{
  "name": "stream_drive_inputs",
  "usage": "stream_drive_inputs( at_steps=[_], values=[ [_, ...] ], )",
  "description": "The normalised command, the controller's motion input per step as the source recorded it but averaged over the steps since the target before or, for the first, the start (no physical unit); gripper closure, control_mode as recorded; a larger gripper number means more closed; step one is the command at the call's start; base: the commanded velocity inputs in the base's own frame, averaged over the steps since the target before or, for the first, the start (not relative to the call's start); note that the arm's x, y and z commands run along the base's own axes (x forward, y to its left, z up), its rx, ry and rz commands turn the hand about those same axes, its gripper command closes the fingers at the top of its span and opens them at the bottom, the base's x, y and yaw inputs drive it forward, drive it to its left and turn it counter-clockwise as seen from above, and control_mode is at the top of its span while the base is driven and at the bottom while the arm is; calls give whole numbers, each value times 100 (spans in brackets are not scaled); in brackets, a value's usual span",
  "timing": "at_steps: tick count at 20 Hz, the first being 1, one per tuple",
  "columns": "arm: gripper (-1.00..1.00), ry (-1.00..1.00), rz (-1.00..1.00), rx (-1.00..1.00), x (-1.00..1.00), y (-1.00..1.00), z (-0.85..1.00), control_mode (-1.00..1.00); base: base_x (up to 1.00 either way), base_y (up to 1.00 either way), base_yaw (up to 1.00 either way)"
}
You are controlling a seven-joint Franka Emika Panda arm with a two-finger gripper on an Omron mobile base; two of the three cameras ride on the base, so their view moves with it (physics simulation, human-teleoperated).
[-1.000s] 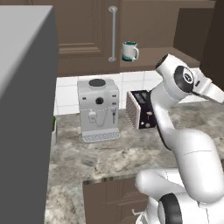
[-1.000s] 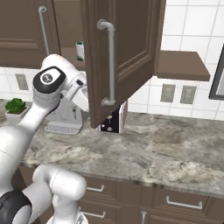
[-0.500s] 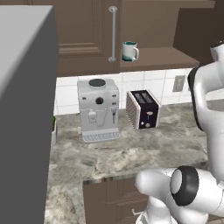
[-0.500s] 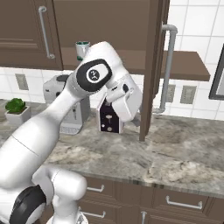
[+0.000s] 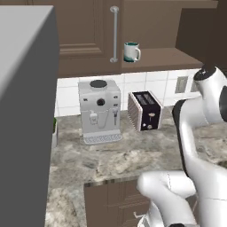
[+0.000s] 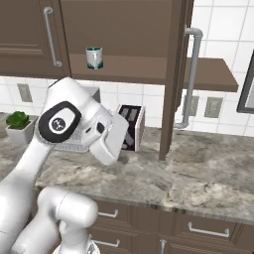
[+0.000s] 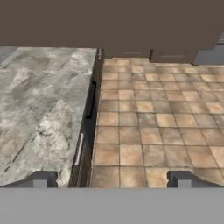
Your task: Open the cabinet directly in front. Then move the liquor and the mug to the dining counter with the candle on it.
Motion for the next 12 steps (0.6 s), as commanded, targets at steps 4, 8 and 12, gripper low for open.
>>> stream_drive_inputs(
  at_steps=[4,8,12],
  values=[
    [-100,-25,42,-25,-45,100,-73,-100,0,0,0],
    [-100,-14,56,-14,0,100,39,-100,0,0,0],
    [-100,-13,52,-16,0,100,57,-100,0,0,0]
  ],
)
